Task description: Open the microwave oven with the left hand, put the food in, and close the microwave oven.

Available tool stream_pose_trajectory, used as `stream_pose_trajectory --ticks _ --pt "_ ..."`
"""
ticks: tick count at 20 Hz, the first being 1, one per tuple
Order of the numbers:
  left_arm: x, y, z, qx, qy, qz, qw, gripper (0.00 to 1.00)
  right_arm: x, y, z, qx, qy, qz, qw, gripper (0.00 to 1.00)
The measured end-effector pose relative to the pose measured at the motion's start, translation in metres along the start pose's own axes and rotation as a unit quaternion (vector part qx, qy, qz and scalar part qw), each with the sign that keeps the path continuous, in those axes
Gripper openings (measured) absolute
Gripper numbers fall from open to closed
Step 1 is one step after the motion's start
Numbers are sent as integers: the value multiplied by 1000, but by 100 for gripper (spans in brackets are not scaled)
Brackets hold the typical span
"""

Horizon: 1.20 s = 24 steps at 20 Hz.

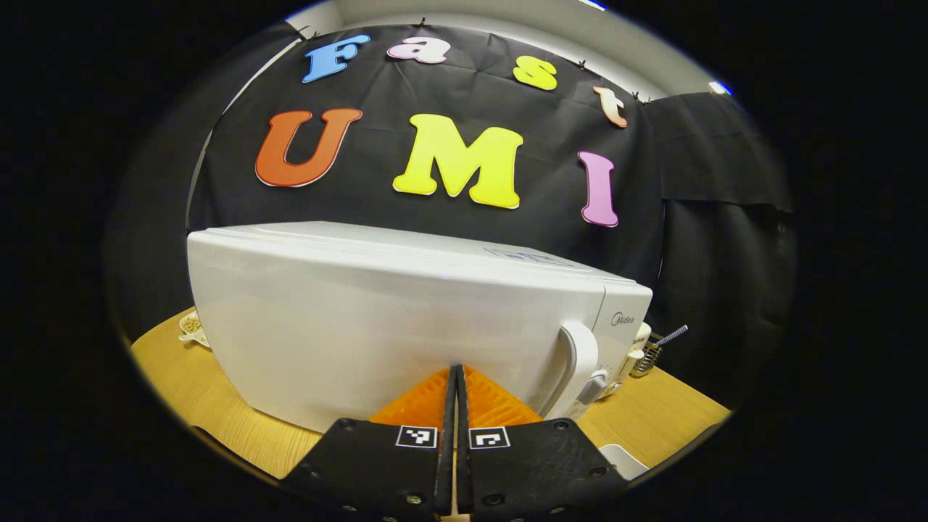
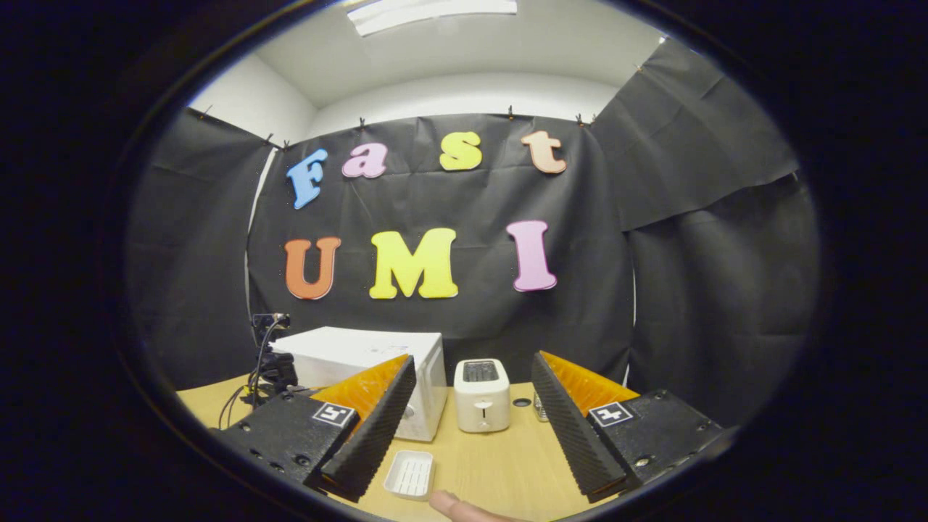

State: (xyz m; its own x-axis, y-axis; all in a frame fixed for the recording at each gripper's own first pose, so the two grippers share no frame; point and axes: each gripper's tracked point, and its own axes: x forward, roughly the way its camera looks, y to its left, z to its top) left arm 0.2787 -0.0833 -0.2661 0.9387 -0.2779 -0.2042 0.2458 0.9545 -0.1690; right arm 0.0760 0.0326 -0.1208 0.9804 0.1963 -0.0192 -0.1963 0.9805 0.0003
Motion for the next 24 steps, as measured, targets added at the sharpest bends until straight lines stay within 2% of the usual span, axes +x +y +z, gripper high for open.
stream_pose_trajectory --ticks 6,11,14,15,16,17,19,20,21,23,24 --pt "-13 3 -3 18 20 23 999 1 -13 -4 2 6 2 -18 1000 100" --pt "-71 -14 34 -5 -10 6 1000 1 -35 0 10 -1 -3 -31 1000 100" --pt "-113 -22 56 11 -16 5 1000 0 -50 9 11 3 -3 -28 1000 100" --pt "-129 -23 67 21 -24 12 999 30 -55 11 12 3 -4 -28 1000 94" --pt "-140 -22 75 28 -30 19 999 31 -59 13 12 3 -6 -28 1000 100" --pt "-155 -23 84 32 -36 21 999 27 -65 15 13 4 -5 -27 1000 100" --pt "-185 -32 99 34 -44 25 998 62 -75 18 14 8 -7 -25 1000 100" --pt "-199 -33 109 37 -52 33 997 54 -79 18 14 8 -7 -27 1000 100" --pt "-213 -36 119 44 -63 37 996 78 -83 18 15 7 -9 -29 1000 100" --pt "-241 -37 137 54 -85 58 993 89 -90 18 17 0 -11 -31 999 100" --pt "-253 -38 142 56 -89 68 992 90 -93 18 17 0 -11 -33 999 100"
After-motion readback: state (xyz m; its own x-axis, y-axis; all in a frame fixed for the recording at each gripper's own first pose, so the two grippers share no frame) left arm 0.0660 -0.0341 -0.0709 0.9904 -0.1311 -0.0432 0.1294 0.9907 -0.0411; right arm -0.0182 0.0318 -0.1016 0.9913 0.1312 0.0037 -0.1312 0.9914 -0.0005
